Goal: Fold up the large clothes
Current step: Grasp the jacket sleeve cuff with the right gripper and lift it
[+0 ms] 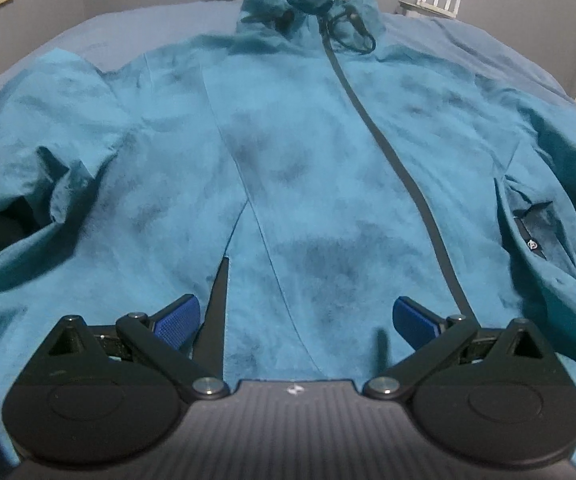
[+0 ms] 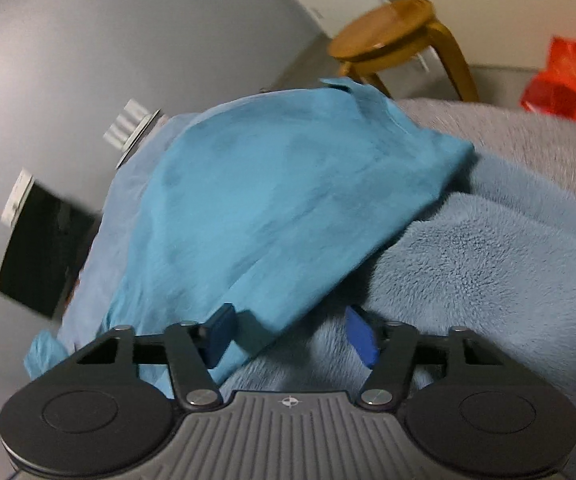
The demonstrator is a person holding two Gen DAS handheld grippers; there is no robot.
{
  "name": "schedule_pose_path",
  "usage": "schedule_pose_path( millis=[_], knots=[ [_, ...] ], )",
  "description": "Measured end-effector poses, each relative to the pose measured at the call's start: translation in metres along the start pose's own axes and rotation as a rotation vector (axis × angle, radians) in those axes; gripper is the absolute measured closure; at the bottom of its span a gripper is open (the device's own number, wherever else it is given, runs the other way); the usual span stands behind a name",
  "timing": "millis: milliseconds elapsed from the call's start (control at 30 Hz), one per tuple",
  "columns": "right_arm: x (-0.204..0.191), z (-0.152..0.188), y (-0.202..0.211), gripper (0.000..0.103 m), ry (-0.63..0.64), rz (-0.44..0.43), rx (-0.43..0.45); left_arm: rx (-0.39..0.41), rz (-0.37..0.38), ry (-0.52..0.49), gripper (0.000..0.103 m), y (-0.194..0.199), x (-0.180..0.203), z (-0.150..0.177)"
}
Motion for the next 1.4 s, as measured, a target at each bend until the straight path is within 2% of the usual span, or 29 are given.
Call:
schedule_pose_path(
  millis=[167,233,300,367,533,633,733,867,1067,1267,1400],
  knots=[
    [0.015,-0.020,-0.016,0.047,-0.083,-0.104,0.173,-0.023,-0.002,-0.004,0.000,-0.010,0.003,0.000],
    [0.020,-0.028,-0.017,0.058,-0.106,-0.141,0.226,-0.018,-0.008,-0.006,0.000,-0.013,0.004,-0.001],
    [0.022,-0.033,-0.014,0.075,-0.123,-0.145,0.267,-0.013,-0.015,-0.009,0.000,-0.014,0.005,-0.001],
    [0.008,-0.040,-0.005,0.084,-0.101,-0.161,0.304,-0.008,-0.020,-0.013,0.000,-0.014,0.005,0.000],
    [-0.064,-0.060,0.023,0.092,0.090,-0.199,0.370,0.000,-0.018,-0.001,0.000,-0.011,0.003,0.001],
    [-0.127,-0.061,0.036,0.092,0.188,-0.274,0.380,0.003,-0.016,0.009,0.000,-0.009,0.001,0.001],
    [-0.203,-0.044,0.045,0.092,0.329,-0.367,0.369,0.006,-0.010,0.019,0.000,-0.008,-0.001,0.001],
    [-0.307,0.015,0.052,0.092,0.533,-0.498,0.318,0.009,0.004,0.039,0.000,-0.007,-0.005,0.000],
    [-0.415,0.132,0.041,0.092,0.736,-0.670,0.185,0.009,0.027,0.086,0.000,-0.005,-0.016,0.000],
    [-0.460,0.268,0.005,0.093,0.897,-0.730,-0.025,0.018,0.034,0.139,0.000,-0.004,-0.029,-0.004],
    [-0.458,0.372,-0.011,0.093,0.959,-0.706,-0.174,0.024,0.026,0.166,0.000,-0.003,-0.037,-0.007]
  ],
)
Point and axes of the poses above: each gripper's, at about its wrist camera, not at the fingertips, and y roughly against the way its jaws point, x to its right, z to its underside, the point moved 6 cm from there along -y, roughly the way its jaws point, and after that the axes turned 12 degrees about -z, right-handed, at the moved point
